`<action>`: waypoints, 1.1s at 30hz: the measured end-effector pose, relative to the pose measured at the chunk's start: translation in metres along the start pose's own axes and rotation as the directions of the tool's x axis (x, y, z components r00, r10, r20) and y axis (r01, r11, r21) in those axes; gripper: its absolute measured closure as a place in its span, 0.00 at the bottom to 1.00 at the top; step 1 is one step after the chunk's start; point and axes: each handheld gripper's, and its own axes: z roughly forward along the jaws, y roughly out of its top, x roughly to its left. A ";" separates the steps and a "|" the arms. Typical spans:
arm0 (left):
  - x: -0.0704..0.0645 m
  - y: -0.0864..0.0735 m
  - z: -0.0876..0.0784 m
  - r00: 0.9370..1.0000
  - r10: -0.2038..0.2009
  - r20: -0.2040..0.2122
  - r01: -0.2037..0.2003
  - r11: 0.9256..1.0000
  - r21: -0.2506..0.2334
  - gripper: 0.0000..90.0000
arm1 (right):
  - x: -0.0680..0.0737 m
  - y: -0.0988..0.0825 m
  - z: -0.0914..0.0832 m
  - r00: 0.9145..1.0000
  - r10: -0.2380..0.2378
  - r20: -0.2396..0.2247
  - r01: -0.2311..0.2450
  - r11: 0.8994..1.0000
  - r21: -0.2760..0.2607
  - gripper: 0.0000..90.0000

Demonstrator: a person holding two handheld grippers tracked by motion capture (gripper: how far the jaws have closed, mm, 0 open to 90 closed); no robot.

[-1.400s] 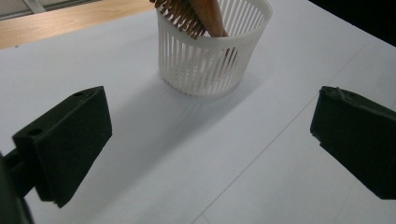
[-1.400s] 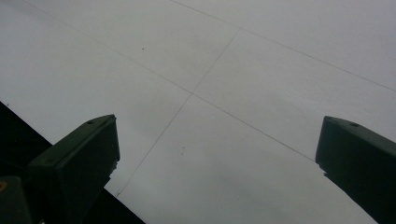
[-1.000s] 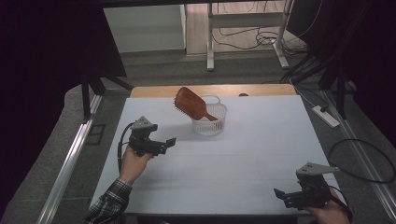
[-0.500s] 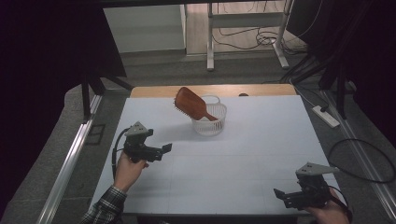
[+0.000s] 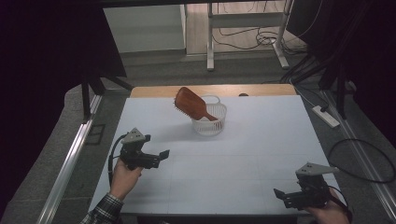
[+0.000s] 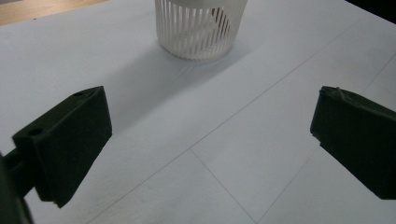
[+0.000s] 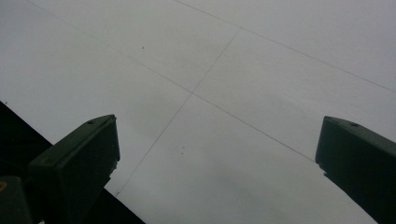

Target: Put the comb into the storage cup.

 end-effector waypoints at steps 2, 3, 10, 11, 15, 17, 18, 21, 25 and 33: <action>-0.001 -0.002 -0.002 1.000 0.000 0.000 0.000 1.000 0.001 0.00 | 0.000 0.000 0.000 1.000 0.000 0.000 0.000 1.000 0.000 0.00; -0.002 -0.002 -0.003 1.000 0.000 -0.001 0.000 1.000 0.001 0.00 | 0.000 0.000 0.000 1.000 0.000 0.001 0.000 1.000 0.001 0.00; -0.004 -0.009 -0.008 1.000 0.004 -0.011 -0.004 1.000 0.014 0.00 | 0.000 0.000 0.000 1.000 -0.001 0.001 0.001 1.000 0.001 0.00; -0.005 -0.011 -0.010 1.000 0.008 -0.013 -0.007 1.000 0.018 0.00 | 0.000 0.000 0.000 1.000 0.000 0.001 0.000 1.000 0.001 0.00; -0.006 -0.013 -0.012 1.000 0.008 -0.011 -0.008 1.000 0.020 0.00 | 0.000 0.000 0.000 1.000 -0.001 0.001 0.001 1.000 0.001 0.00; -0.007 -0.015 -0.014 1.000 0.008 -0.014 -0.008 1.000 0.022 0.00 | 0.000 0.000 0.000 1.000 -0.001 0.002 0.001 1.000 0.002 0.00; -0.008 -0.016 -0.015 1.000 0.006 -0.015 -0.006 1.000 0.021 0.00 | 0.000 0.000 0.000 1.000 -0.001 0.002 0.001 1.000 0.002 0.00; -0.009 -0.019 -0.018 1.000 0.003 -0.016 -0.003 1.000 0.023 0.00 | 0.000 0.000 0.000 1.000 -0.001 0.002 0.001 1.000 0.002 0.00; -0.009 -0.024 -0.023 1.000 -0.001 -0.020 0.002 1.000 0.024 0.00 | 0.000 0.000 0.000 1.000 -0.002 0.002 0.002 1.000 0.004 0.00; -0.009 -0.032 -0.032 0.999 -0.012 -0.030 0.013 1.000 0.022 0.00 | 0.000 0.000 0.000 1.000 -0.002 0.003 0.002 1.000 0.004 0.00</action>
